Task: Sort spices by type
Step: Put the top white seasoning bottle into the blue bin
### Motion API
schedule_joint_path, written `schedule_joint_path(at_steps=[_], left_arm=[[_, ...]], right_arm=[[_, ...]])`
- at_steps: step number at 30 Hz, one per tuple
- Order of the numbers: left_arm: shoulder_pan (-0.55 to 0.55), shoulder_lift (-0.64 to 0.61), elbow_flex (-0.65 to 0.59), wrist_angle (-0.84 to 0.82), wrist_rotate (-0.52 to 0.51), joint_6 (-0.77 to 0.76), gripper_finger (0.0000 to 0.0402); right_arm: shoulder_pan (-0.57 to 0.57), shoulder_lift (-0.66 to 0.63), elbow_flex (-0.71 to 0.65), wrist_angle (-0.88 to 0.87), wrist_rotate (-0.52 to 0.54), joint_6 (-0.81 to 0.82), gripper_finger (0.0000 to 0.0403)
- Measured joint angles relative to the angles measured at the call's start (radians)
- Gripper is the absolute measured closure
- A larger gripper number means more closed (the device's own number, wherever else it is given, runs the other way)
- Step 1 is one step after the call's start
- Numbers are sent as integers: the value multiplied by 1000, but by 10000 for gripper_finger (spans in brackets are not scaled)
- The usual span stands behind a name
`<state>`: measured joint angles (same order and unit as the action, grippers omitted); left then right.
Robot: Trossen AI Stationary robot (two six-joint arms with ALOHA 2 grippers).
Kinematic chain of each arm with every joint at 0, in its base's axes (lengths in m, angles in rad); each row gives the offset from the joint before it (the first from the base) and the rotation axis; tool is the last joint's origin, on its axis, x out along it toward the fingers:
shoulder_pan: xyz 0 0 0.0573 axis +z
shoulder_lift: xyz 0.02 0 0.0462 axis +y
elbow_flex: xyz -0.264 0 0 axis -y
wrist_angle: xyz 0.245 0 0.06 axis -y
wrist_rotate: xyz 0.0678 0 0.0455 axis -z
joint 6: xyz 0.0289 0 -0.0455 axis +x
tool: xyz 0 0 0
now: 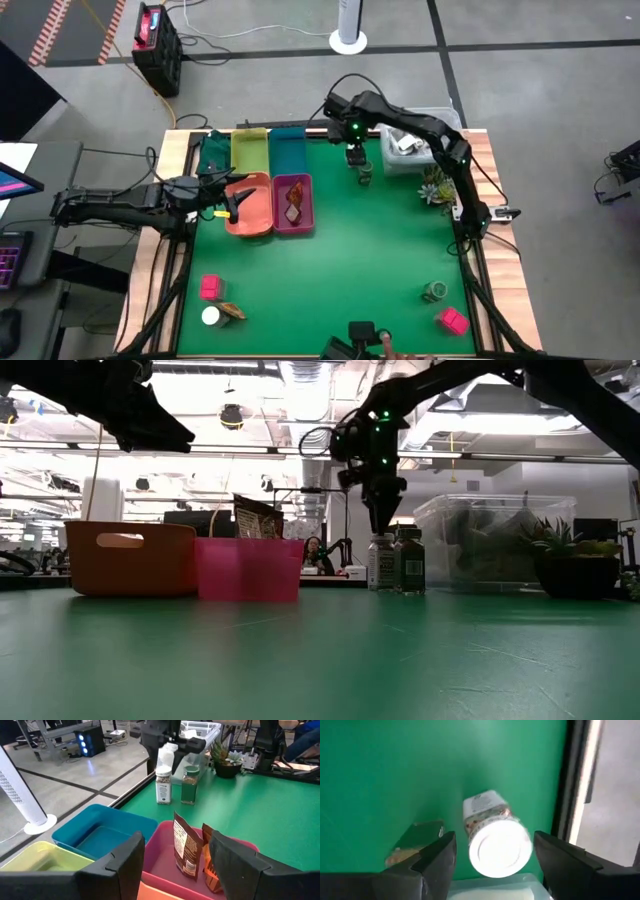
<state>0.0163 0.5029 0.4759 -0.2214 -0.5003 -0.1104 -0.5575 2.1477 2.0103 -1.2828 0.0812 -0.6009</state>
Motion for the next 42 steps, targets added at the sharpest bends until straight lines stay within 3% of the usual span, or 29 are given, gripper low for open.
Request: schedule_joint_path(at_steps=[12,19,25,42], left_arm=[[0,0,0,1,0,0,189],[0,0,0,1,0,1,189],[0,0,0,1,0,1,189],[0,0,0,3,-3,20,189]], right_arm=[[-5,1,-72,48,0,-4,111],[-5,1,-71,49,0,-18,177],[13,1,-71,58,1,-21,178],[224,1,106,188,102,-86,178]])
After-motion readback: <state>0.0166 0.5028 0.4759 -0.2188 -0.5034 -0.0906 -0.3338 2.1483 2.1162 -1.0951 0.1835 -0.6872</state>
